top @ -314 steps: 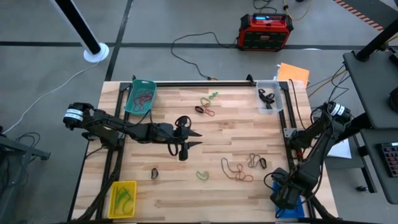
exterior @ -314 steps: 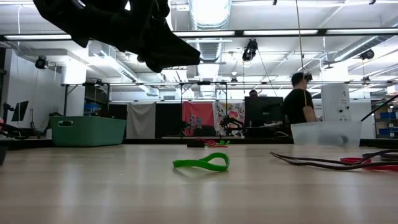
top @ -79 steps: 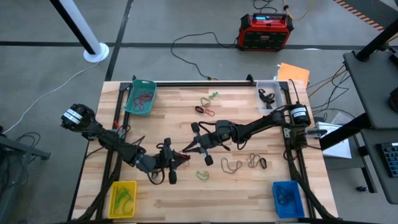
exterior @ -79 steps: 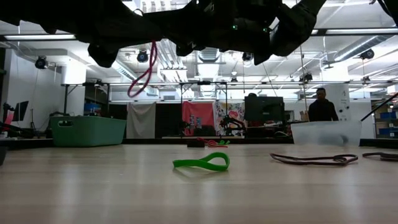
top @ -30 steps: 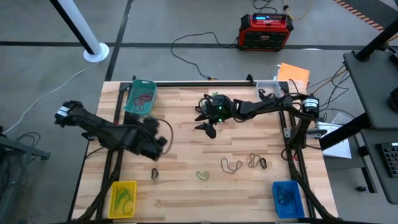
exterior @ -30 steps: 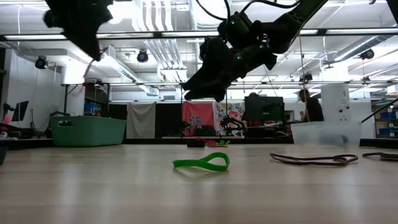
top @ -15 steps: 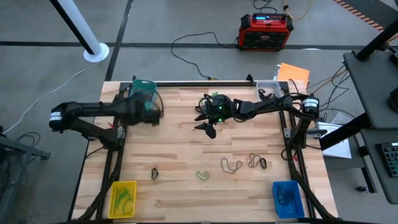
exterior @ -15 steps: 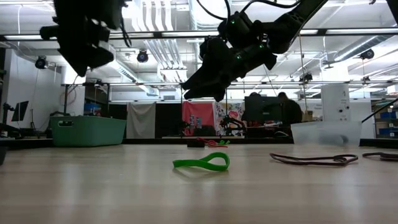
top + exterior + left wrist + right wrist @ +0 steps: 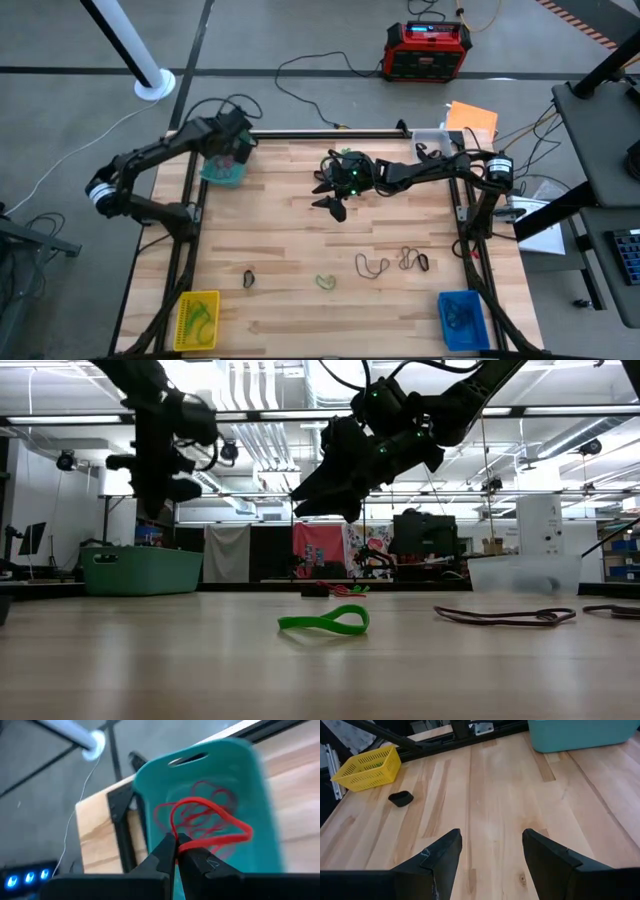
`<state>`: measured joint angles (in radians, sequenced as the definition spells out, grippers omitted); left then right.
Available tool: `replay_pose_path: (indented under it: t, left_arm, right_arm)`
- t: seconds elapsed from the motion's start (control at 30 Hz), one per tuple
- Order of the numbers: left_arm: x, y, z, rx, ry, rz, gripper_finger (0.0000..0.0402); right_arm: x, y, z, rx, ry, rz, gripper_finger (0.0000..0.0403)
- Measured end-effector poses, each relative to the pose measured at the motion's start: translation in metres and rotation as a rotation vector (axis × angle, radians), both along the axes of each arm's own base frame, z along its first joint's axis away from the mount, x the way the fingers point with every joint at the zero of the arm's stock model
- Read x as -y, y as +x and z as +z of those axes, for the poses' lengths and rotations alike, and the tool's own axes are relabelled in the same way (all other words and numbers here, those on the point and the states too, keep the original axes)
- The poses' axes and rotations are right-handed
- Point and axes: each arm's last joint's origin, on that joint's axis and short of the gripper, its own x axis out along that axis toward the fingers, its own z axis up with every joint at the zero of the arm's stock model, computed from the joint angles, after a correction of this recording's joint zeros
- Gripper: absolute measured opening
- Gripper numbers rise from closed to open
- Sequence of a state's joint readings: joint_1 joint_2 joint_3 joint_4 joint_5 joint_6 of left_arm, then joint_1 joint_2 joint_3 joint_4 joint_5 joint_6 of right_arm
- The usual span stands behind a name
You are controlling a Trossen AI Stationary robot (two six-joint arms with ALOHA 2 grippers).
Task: Sort rubber bands into baskets
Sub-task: Put the red rubber band into the green bin
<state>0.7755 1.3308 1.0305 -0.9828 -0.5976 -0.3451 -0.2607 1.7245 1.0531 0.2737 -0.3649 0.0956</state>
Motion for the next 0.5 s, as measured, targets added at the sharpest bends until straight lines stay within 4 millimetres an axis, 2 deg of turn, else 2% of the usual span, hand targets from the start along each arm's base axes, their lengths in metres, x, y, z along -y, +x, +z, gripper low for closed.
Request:
replay_pose_path:
  t: [0.23, 0.5]
  left_arm:
    - [-0.006, -0.005, -0.018, -0.031, -0.042, 0.034, 0.0013]
    - [-0.008, -0.002, -0.019, -0.029, -0.03, 0.015, 0.0095]
  right_arm:
    - [0.0, 0.0, -0.001, -0.009, 0.009, -0.004, 0.0206]
    - [0.0, 0.0, -0.001, -0.009, 0.011, -0.005, 0.0205]
